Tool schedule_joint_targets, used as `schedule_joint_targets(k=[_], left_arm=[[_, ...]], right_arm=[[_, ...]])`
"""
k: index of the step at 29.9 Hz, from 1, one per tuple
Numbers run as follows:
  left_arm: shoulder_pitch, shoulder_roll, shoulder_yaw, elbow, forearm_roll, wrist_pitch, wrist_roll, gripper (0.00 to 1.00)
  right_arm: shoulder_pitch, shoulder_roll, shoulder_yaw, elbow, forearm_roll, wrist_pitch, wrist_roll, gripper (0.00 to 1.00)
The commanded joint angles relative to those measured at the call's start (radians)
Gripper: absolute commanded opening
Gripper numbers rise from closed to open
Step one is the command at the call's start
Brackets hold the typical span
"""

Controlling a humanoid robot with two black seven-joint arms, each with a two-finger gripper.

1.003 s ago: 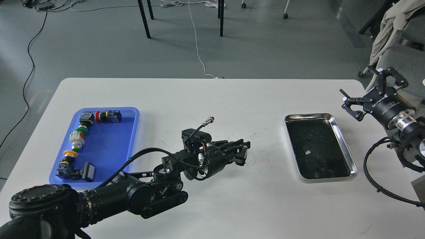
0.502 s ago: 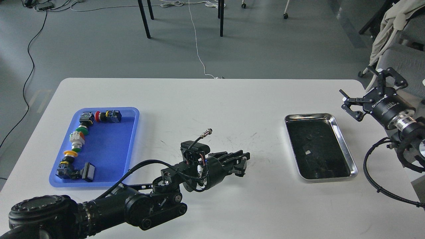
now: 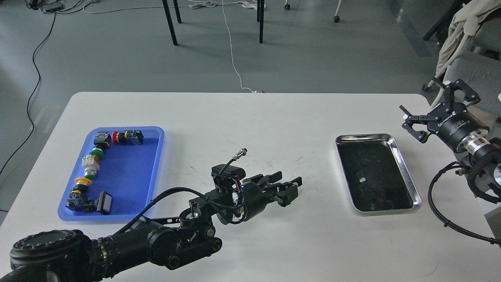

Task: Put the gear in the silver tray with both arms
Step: 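Release the gear on the table and pull the left gripper back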

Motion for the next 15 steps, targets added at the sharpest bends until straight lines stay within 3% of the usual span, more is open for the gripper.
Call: schedule_joint_targets(k=[1,11,15], left_arm=[[-0.007,0.000,-0.051,0.001,-0.013,0.004,0.000,0.98],[-0.099,0.000,-0.350,0.002,-0.333,0.006,0.024,0.98],[-0.120,0.072,-0.428,-0.010,-0.484,-0.005,0.032,0.98]], right_arm=[[0.018,-0.002,-0.002,0.004,-0.001,-0.002,-0.002,0.96],[0.208,0.014,-0.140,0.050,-0.178,-0.065,-0.011,0.96],[0.343,0.017,-0.339,0.061,-0.329,-0.069,-0.014,0.96]])
